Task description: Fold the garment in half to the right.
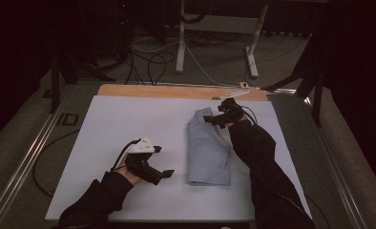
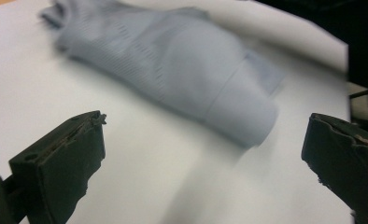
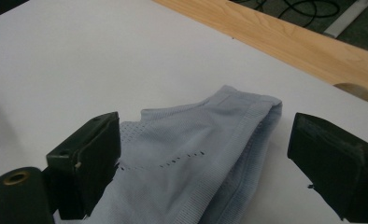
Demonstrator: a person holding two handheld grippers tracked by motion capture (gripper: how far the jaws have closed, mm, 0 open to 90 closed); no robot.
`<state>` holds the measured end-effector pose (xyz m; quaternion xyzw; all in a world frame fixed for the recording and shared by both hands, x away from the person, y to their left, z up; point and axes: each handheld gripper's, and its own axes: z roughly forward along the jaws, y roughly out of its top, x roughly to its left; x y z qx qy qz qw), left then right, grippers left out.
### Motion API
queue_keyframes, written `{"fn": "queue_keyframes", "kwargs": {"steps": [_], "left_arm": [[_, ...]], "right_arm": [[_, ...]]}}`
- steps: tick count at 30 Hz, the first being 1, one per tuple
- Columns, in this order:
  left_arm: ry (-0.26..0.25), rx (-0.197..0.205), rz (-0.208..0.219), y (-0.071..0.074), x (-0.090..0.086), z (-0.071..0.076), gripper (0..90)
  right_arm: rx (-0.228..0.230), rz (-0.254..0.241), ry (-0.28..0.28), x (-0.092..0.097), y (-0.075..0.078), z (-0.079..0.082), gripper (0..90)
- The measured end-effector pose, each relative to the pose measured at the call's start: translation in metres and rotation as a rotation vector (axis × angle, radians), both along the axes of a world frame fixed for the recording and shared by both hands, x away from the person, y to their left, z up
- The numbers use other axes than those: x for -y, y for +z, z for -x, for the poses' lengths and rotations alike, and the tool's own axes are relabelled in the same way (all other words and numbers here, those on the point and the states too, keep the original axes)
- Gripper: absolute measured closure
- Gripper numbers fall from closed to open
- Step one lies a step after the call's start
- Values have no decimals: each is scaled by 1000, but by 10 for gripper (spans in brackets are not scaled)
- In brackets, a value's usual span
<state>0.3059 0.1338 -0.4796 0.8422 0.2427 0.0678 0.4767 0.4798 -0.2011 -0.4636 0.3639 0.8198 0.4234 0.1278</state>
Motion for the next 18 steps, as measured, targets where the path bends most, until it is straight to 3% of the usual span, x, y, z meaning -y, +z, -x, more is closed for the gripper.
{"fn": "queue_keyframes", "kwargs": {"steps": [2,12,18], "left_arm": [[38,6,-10,-5,-15,3,6],[120,20,-7,-24,-49,16,7],[178,20,-7,-34,-71,26,6]], "right_arm": [[-4,25,-19,-2,-3,-3,94],[-55,8,-62,-6,-17,-18,104],[-93,50,-110,-4,-34,-30,177]]}}
